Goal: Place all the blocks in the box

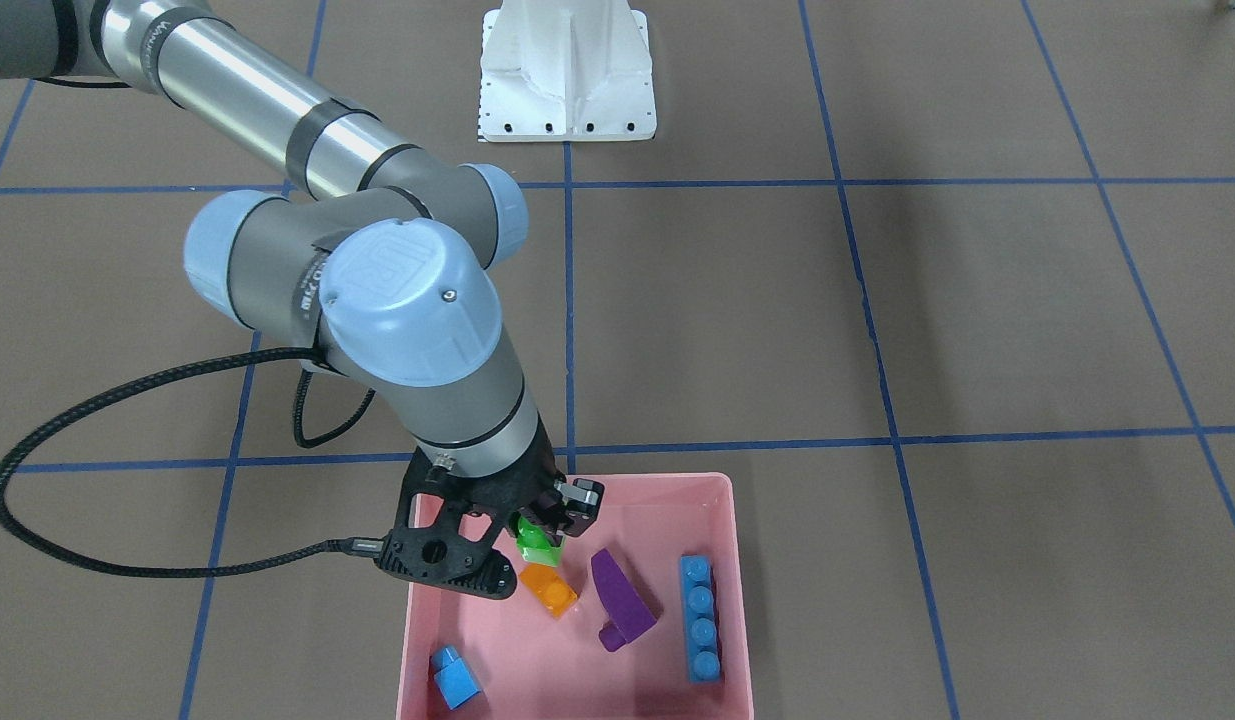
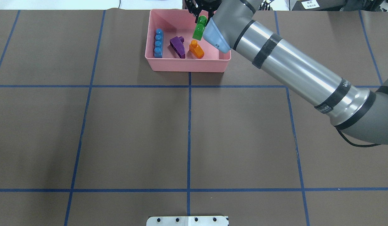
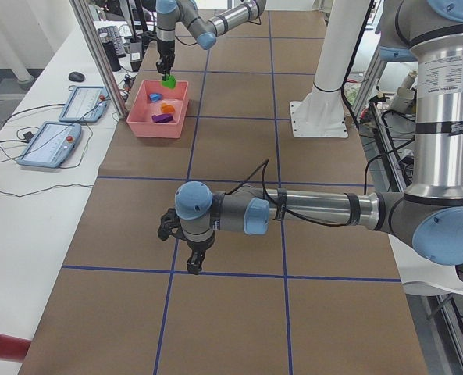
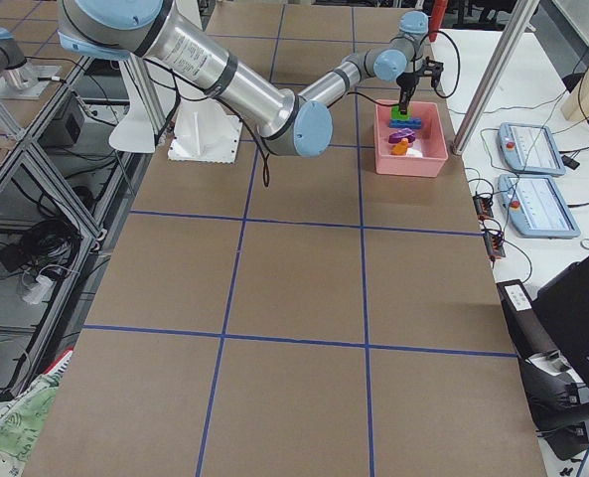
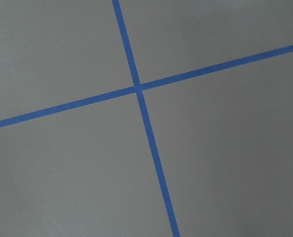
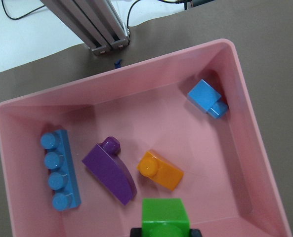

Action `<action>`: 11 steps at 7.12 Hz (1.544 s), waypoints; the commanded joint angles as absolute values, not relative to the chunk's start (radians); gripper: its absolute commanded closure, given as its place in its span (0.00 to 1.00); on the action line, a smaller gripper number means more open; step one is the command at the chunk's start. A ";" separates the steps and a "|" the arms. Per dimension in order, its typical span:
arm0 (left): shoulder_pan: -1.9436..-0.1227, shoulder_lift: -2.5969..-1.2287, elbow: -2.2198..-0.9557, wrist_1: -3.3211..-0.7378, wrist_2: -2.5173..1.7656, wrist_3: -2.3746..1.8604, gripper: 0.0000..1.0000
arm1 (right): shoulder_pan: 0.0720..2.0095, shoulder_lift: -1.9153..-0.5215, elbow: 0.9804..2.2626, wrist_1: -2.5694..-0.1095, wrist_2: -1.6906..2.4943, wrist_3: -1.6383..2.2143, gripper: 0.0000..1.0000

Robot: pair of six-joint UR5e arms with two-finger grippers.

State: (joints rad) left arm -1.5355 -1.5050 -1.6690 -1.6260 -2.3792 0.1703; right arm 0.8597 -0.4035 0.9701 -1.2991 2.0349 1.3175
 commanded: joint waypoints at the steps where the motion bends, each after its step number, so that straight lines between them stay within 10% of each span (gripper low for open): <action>1: -1.536 -1.503 -1.669 -1.626 -2.379 0.170 0.00 | 0.792 -0.336 0.855 -1.188 1.929 1.390 1.00; 5: -1.536 -1.500 -1.669 -1.626 -2.379 0.172 0.00 | 0.750 -0.313 0.799 -1.126 1.853 1.075 1.00; 6: -1.537 -1.499 -1.669 -1.626 -2.379 0.173 0.00 | 0.747 -0.289 0.784 -1.144 1.844 1.056 0.79; 7: -1.537 -1.497 -1.670 -1.626 -2.379 0.173 0.00 | 0.746 -0.231 0.732 -1.188 1.842 1.054 0.08; 11: -1.537 -1.497 -1.669 -1.626 -2.379 0.173 0.00 | 0.749 -0.196 0.726 -1.227 1.851 1.054 0.00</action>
